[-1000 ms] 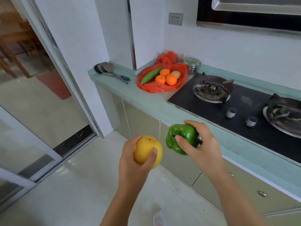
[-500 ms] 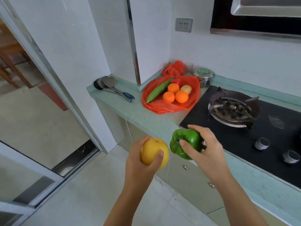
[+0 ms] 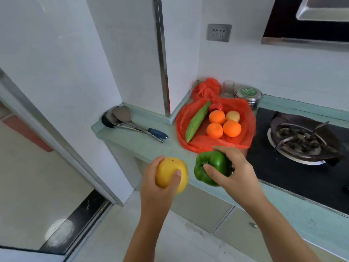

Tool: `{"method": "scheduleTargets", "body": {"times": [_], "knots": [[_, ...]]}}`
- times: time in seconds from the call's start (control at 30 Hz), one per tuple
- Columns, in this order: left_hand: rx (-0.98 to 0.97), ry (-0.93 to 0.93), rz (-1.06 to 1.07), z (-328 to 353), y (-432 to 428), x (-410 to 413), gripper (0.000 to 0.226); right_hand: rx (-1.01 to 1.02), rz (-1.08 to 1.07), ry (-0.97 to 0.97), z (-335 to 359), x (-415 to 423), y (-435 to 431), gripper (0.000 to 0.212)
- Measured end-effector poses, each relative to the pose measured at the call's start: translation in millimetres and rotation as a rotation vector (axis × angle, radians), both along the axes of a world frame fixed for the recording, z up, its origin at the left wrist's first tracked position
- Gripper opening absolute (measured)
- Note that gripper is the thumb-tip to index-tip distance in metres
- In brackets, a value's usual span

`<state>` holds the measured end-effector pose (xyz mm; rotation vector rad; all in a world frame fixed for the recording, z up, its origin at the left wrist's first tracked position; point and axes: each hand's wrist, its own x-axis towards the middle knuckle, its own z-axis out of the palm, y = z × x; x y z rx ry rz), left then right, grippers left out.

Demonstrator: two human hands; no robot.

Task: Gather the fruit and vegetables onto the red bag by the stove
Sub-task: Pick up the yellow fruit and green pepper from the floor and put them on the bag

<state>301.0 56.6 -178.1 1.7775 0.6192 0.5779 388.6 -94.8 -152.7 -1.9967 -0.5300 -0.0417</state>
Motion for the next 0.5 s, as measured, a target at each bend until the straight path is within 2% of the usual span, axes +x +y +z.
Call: {"method": "scheduleTargets", "body": {"times": [0.2, 0.5], "knots": [[-0.062, 0.006, -0.1, -14, 66, 27, 0.044, -0.044, -0.068, -0.025, 0, 17, 61, 0.041], [-0.083, 0.009, -0.251, -34, 95, 90, 0.053, -0.099, -0.222, 0.0, -10, 60, 77, 0.041]]}}
